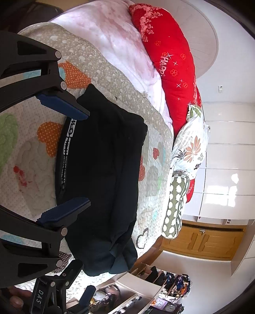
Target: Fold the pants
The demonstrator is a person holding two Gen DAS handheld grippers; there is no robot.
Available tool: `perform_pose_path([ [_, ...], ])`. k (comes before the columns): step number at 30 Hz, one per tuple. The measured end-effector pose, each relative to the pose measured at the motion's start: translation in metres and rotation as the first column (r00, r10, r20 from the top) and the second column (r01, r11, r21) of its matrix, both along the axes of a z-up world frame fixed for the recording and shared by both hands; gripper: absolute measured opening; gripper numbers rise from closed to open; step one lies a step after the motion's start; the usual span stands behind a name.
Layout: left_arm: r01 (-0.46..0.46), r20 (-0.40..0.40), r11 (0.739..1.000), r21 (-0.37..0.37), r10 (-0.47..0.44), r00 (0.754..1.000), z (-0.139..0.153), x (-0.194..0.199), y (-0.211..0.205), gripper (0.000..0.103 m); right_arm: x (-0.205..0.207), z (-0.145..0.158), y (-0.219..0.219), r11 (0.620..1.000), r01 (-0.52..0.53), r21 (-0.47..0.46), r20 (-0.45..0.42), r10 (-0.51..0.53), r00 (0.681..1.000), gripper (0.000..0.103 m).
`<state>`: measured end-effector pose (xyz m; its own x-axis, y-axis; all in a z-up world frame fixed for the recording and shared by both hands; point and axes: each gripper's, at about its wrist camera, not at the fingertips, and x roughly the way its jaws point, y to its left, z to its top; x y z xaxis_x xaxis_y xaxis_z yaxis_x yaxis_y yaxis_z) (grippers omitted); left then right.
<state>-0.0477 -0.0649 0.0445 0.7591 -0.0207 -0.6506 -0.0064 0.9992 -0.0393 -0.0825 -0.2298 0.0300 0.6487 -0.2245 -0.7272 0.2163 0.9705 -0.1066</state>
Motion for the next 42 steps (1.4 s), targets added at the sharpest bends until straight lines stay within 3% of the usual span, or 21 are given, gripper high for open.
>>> perform_pose_path([
  [42,-0.006,-0.002,1.000,-0.019,0.006,1.000,-0.0040,0.0039,0.0016,0.080,0.0043,-0.0026,0.0035,1.000,-0.008,0.010,-0.033,0.009,0.999,0.103],
])
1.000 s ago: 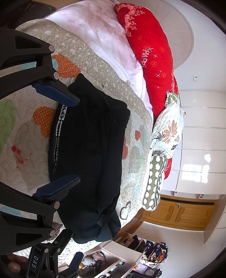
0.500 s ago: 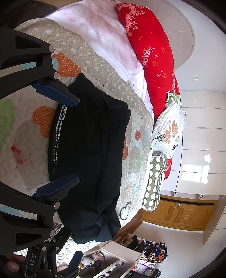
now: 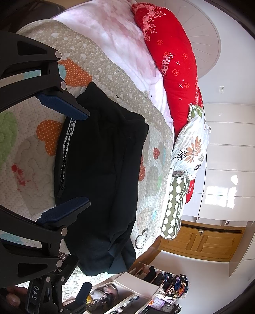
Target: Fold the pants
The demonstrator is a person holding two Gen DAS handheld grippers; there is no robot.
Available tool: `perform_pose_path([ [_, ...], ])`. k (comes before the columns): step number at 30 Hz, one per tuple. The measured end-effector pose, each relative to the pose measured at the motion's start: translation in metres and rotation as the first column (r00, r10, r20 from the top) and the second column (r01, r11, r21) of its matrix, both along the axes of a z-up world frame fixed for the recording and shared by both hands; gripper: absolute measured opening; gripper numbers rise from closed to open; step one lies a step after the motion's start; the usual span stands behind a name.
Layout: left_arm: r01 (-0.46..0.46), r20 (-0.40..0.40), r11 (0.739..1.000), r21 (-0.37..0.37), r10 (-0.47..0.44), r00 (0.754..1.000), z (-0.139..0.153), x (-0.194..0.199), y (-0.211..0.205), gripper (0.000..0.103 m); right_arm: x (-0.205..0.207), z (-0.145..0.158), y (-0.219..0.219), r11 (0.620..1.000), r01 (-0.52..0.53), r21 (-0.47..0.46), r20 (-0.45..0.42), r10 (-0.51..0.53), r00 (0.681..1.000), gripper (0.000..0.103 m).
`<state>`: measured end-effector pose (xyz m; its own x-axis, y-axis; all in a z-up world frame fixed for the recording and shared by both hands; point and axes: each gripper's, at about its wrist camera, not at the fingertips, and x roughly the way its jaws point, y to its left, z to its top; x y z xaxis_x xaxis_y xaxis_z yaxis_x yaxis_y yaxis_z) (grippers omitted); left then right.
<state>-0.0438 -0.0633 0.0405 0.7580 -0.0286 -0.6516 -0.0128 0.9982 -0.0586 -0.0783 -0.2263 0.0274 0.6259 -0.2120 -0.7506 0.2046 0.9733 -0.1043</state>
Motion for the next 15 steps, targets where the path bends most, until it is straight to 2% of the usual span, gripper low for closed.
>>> perform_pose_path([
  [15,-0.009,-0.022,1.000,-0.004,0.009,1.000,-0.009,0.010,0.000,0.080,0.008,-0.012,-0.007,0.999,0.011,0.030,-0.028,-0.010,1.000,0.103],
])
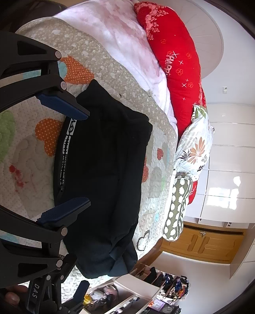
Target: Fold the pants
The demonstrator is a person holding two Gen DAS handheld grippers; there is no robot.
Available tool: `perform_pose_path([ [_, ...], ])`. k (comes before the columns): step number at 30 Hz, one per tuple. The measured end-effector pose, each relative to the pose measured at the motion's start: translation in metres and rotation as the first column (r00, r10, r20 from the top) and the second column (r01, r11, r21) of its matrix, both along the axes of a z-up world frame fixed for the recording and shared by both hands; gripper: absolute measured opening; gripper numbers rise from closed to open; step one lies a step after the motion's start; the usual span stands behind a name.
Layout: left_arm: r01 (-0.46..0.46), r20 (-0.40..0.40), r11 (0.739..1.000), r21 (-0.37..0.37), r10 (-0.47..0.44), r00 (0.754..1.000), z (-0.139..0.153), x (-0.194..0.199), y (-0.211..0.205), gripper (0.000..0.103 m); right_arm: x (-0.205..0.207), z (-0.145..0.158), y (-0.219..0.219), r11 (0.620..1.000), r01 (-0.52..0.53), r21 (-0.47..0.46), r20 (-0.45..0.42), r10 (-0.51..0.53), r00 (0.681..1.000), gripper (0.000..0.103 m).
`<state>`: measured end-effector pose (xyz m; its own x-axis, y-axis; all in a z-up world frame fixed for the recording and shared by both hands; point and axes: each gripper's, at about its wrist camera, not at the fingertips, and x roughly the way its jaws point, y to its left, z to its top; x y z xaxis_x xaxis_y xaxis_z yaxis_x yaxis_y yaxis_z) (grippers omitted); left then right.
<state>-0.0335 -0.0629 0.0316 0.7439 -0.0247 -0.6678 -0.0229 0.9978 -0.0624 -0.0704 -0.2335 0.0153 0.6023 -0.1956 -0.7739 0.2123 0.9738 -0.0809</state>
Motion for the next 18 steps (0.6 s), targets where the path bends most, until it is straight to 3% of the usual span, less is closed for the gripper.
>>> perform_pose_path([
  [18,-0.036,-0.035,0.999,-0.013,0.036,0.999,-0.012,0.016,0.012,0.080,0.010,-0.015,-0.014,0.999,0.031,0.008,-0.043,-0.031,0.999,0.103],
])
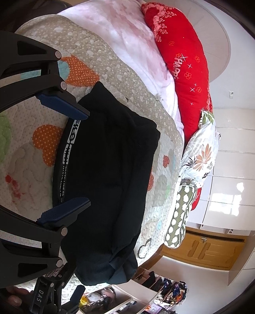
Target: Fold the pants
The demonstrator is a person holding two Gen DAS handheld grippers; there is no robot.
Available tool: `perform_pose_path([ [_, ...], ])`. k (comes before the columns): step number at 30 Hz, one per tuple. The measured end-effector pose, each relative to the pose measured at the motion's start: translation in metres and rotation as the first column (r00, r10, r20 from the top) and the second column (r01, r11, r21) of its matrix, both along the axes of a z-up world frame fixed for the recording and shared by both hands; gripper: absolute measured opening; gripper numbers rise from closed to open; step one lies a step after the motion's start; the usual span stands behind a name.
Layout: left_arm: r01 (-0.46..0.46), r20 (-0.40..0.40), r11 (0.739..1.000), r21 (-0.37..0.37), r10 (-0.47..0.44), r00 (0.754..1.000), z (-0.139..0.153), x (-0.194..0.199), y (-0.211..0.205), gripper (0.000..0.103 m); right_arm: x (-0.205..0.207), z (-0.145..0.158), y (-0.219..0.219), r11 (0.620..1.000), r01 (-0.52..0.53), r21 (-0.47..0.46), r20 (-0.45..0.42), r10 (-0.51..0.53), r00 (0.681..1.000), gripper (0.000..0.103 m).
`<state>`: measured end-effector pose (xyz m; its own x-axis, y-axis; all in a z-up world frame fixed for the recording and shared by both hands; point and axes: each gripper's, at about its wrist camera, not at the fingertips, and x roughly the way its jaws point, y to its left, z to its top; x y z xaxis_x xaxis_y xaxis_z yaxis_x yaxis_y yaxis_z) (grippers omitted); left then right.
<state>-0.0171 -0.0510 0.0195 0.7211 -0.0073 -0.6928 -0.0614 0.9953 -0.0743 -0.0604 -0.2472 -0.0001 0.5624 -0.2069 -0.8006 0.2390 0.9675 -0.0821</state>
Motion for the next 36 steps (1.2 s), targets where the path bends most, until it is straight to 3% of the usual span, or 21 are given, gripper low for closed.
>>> perform_pose_path([
  [7,-0.042,-0.019,0.999,-0.006,0.042,0.999,-0.005,-0.002,0.023,0.081,-0.011,-0.006,-0.030,0.998,0.069,0.006,-0.013,-0.069,0.998,0.103],
  [14,-0.155,-0.102,0.976,-0.150,0.141,0.985,-0.026,0.009,0.073,0.081,-0.028,-0.011,-0.085,0.978,0.197,0.071,-0.007,-0.197,0.980,0.103],
  [19,-0.230,-0.193,0.921,-0.315,0.175,0.966,-0.048,0.031,0.096,0.081,-0.027,-0.020,-0.119,0.955,0.243,0.169,0.002,-0.247,0.969,0.103],
  [28,-0.224,-0.201,0.908,-0.354,0.160,0.967,-0.057,0.081,0.085,0.081,0.001,-0.029,-0.151,0.944,0.215,0.249,0.097,-0.245,0.965,0.103],
  [29,-0.219,-0.185,0.910,-0.352,0.162,0.969,-0.059,0.087,0.084,0.078,0.005,-0.029,-0.153,0.943,0.207,0.262,0.106,-0.242,0.965,0.097],
  [30,-0.219,-0.177,0.911,-0.348,0.166,0.970,-0.060,0.089,0.083,0.058,0.008,-0.029,-0.154,0.941,0.194,0.278,0.120,-0.235,0.965,0.091],
  [31,-0.215,-0.179,0.914,-0.344,0.161,0.971,-0.062,0.091,0.081,0.039,0.010,-0.029,-0.156,0.940,0.186,0.287,0.128,-0.230,0.965,0.068],
  [32,-0.202,-0.182,0.912,-0.356,0.145,0.973,-0.066,0.094,0.080,0.032,0.012,-0.028,-0.157,0.938,0.179,0.297,0.132,-0.226,0.965,0.034],
  [36,-0.169,-0.172,0.910,-0.378,0.110,0.979,-0.057,0.090,0.083,0.020,0.006,-0.025,-0.158,0.906,0.153,0.394,0.134,-0.221,0.966,0.015],
])
